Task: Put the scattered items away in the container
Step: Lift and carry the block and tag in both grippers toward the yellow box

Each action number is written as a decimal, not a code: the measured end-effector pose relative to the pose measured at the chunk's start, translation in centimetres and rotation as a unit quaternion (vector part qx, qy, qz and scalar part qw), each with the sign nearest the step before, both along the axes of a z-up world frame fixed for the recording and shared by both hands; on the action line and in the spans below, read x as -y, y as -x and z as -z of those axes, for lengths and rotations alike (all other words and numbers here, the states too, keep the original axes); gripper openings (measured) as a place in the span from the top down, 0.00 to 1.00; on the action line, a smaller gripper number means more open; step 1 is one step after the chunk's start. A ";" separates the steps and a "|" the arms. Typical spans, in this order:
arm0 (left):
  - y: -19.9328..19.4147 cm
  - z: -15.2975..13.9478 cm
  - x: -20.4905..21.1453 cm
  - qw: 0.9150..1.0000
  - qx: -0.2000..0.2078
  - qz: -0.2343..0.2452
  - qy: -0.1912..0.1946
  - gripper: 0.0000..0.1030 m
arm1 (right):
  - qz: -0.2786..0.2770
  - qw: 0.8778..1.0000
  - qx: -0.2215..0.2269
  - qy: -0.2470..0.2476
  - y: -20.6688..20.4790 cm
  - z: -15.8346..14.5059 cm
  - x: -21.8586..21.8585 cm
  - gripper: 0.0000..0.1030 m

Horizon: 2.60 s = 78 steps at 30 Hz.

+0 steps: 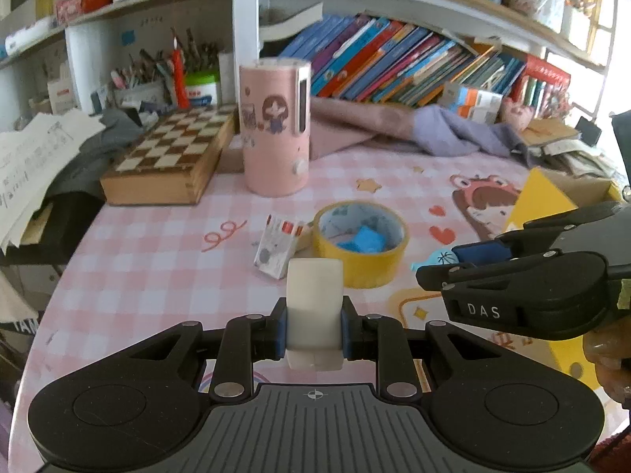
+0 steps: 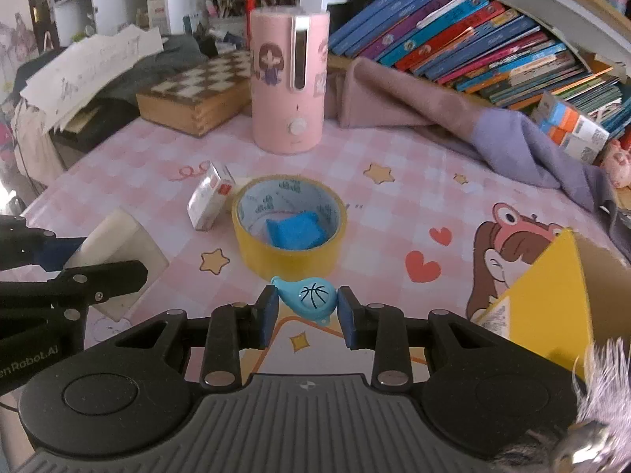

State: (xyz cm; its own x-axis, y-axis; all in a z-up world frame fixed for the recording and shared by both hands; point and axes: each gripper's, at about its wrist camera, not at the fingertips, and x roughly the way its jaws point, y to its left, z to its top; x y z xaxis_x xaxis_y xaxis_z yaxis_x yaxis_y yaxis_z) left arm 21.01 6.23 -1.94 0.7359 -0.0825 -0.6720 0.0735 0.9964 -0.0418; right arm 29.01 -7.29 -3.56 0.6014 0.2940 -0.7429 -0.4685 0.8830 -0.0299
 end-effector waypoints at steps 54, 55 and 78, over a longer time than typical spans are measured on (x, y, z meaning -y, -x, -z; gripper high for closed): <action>20.5 -4.4 0.5 0.996 0.058 0.058 0.044 0.78 | 0.060 0.996 0.034 -0.064 23.6 -5.7 3.7 0.71; 20.8 -4.4 0.5 0.996 0.058 0.059 0.044 0.78 | 0.060 0.996 0.033 -0.064 24.0 -5.6 3.7 0.71; 21.6 -4.0 5.6 0.982 0.050 0.174 0.046 0.78 | 0.153 0.986 0.032 -0.063 29.2 -5.2 8.8 0.71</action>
State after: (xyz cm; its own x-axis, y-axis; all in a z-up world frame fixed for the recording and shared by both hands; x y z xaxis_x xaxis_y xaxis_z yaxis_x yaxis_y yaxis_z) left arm -0.61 0.66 2.07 0.7148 -0.3972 -0.5756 0.4174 0.9027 -0.1047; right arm -0.18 -16.08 1.69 0.7206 0.1795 -0.6697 -0.1806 0.9812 0.0687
